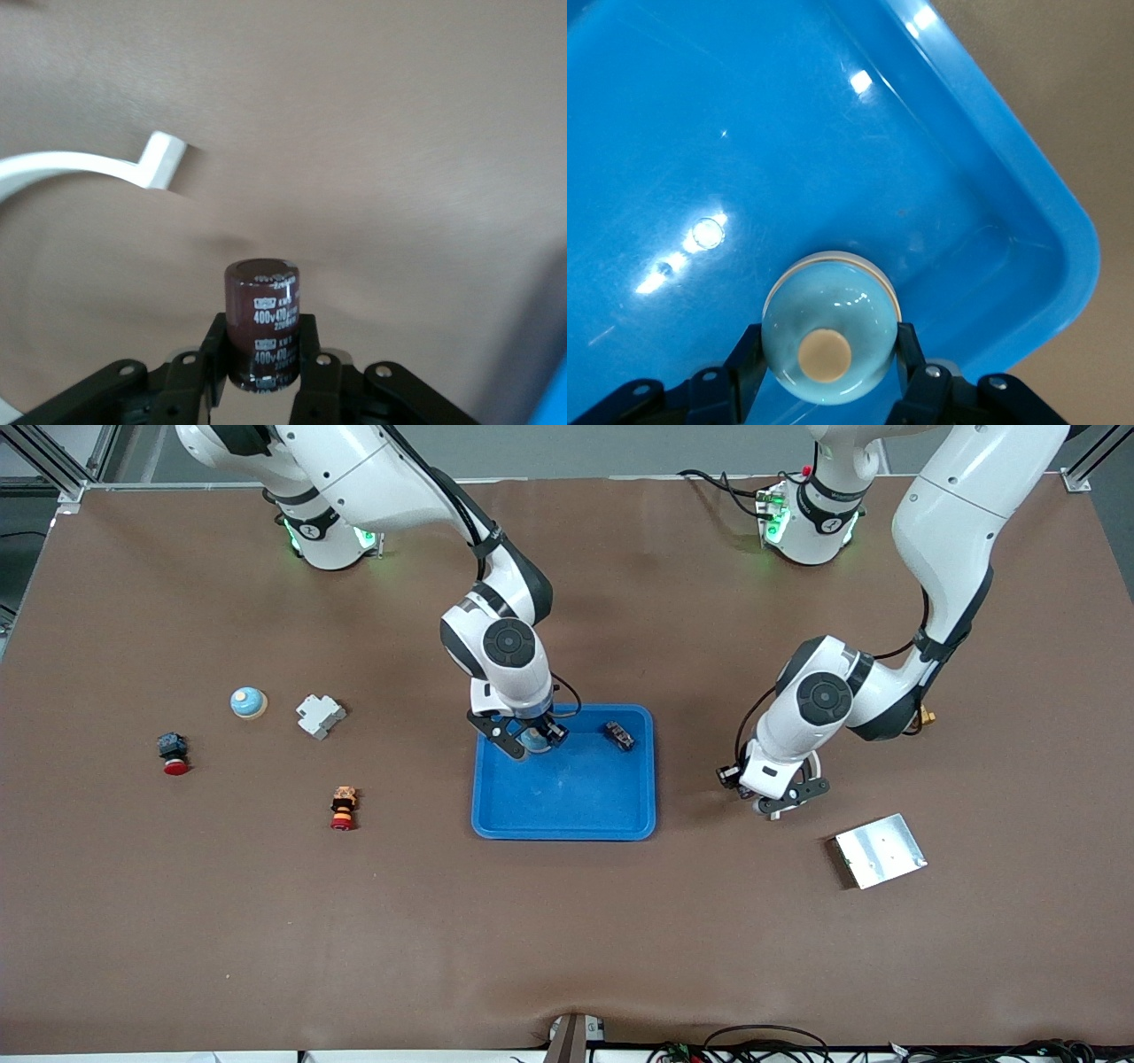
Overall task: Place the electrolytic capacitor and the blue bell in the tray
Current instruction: 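Lower the blue bell into the tray and open the right gripper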
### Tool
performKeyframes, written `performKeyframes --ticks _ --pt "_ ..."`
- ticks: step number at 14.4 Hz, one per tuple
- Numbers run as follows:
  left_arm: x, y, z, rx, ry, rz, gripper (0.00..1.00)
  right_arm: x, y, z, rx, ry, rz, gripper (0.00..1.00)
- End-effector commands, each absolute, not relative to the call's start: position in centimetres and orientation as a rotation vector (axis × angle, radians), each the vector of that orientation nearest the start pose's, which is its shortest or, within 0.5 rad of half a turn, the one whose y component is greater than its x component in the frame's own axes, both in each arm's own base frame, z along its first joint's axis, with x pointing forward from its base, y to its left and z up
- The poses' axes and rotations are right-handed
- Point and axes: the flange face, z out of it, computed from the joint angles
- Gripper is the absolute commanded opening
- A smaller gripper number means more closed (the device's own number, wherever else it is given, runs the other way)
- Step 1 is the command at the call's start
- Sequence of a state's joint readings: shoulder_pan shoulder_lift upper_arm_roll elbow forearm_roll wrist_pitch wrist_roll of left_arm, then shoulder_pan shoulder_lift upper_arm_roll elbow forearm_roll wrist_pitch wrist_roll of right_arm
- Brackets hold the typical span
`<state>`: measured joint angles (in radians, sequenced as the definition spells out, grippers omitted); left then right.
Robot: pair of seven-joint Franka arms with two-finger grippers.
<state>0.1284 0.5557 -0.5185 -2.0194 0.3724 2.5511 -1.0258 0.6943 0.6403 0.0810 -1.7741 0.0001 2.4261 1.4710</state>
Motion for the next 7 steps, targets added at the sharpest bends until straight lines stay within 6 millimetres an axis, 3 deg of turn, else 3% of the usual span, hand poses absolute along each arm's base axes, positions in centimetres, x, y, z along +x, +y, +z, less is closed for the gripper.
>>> performKeyframes --ticks 1,6,7 --pt "57.1 -26.0 24.5 -3.152 -0.9 -0.116 0.0 47.3 46.9 19.4 -2.916 1.095 0.04 0.0" --pt "58.3 -32.7 29.0 -3.111 -1.293 -0.173 0.0 47.4 46.9 19.3 -2.903 1.115 0.035 0.0" --pt "58.3 -34.0 29.5 -3.105 -1.332 -0.167 0.0 47.4 46.9 19.2 -2.904 1.116 0.036 0.1"
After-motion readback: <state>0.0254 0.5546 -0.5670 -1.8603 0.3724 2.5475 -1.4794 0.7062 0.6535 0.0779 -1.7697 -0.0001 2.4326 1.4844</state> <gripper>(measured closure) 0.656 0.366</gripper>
